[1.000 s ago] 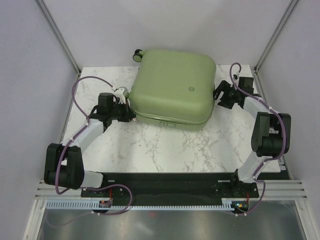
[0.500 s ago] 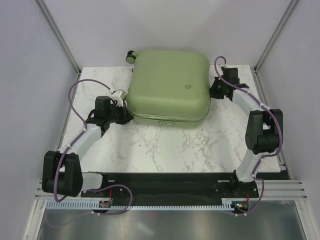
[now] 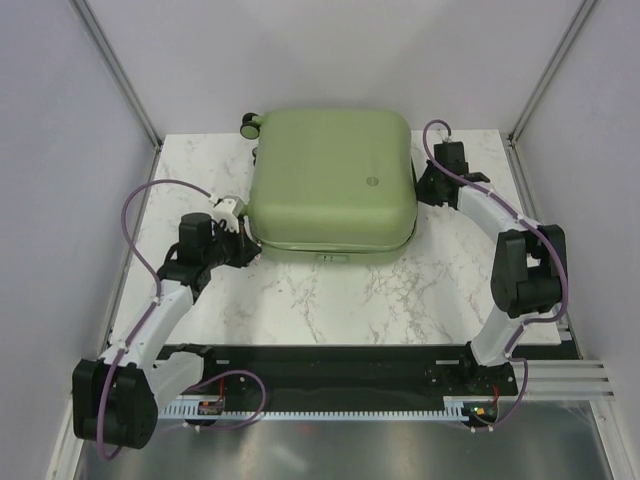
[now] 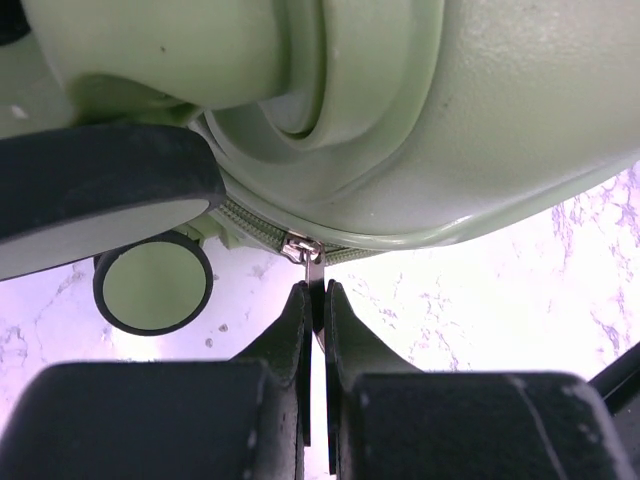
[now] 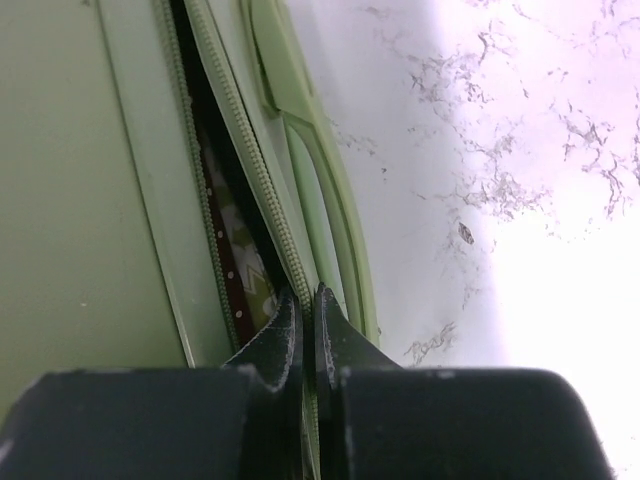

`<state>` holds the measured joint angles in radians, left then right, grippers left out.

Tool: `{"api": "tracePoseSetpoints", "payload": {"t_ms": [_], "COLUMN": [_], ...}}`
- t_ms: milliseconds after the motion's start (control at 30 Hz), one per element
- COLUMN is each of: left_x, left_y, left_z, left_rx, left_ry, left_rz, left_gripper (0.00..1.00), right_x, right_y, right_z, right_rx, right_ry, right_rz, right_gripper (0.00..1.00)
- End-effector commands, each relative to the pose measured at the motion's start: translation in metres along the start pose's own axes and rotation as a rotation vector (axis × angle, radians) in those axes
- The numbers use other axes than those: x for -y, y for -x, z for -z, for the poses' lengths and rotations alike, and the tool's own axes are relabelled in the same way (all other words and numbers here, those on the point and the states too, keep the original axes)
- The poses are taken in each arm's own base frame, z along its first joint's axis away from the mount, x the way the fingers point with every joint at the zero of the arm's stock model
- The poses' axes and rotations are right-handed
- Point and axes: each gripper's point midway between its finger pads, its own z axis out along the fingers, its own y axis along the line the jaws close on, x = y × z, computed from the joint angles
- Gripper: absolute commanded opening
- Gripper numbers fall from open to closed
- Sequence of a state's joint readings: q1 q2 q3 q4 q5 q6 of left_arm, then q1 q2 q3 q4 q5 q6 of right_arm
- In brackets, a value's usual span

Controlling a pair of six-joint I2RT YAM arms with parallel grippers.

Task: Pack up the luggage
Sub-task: Zip the luggage at the center of the board.

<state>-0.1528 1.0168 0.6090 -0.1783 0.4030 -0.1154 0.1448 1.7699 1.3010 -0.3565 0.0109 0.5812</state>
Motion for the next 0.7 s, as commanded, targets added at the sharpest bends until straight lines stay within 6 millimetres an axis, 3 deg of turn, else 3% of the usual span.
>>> {"api": "tracePoseSetpoints", "payload": {"t_ms": [0,133,367,667], "left_x": [0.066,0.085,0.126,0.174], "left_y": [0.041,0.034,0.033,0.019], "left_z": [0.031,0.043,0.06,0.062], "left_rx": [0.159,0.139,0.11,0.067], "left_ry": [-0.28,-0.342,-0.457,-0.555], "left_rz": [-0.114,-0.14,-0.161,-0.212], "left_gripper": [0.02,0.02,0.02,0.02], "right_x": [0.087,0.099,0.099,0.105], "right_y": [-0.043,-0.044,-0.047,-0.05], "right_z": [-0.003,-0.002,-0.003,0.003], "right_rx": [-0.044,-0.031,-0.024,0.002], "right_ry": [-0.425,-0.48,-0.491,-0.532], "right_rz": [-0.003,0.003,-0.046,-0.072], "right_gripper": [0.0,0.0,0.0,0.0]}}
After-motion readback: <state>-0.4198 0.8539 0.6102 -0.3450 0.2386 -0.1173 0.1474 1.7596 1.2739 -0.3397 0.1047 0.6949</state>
